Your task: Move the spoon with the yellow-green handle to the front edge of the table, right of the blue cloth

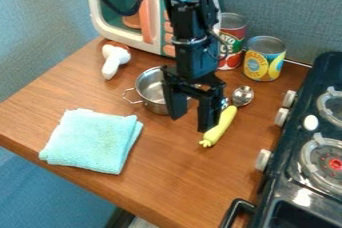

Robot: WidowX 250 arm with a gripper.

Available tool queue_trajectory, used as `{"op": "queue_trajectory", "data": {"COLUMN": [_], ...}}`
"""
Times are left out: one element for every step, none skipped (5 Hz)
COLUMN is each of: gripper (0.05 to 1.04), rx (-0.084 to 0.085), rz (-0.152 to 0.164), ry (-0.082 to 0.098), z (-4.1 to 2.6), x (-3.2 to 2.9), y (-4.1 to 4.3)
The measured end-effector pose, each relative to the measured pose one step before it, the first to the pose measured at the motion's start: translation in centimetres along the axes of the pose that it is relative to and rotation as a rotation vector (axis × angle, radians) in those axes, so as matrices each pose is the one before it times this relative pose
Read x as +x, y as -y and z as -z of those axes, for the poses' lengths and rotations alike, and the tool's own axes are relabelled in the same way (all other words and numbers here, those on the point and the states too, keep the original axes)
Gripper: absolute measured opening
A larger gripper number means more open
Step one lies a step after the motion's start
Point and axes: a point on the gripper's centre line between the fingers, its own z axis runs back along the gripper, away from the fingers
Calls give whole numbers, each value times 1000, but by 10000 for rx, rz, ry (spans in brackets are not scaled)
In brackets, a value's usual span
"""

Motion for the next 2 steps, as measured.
{"op": "queue_trajectory", "data": {"gripper": [1001, 1001], "rx": [227, 397], "rz": [-199, 115], "ry": [-207, -303], "z": [603, 1086], "x": [1116, 863], "y": [-44, 1003]}}
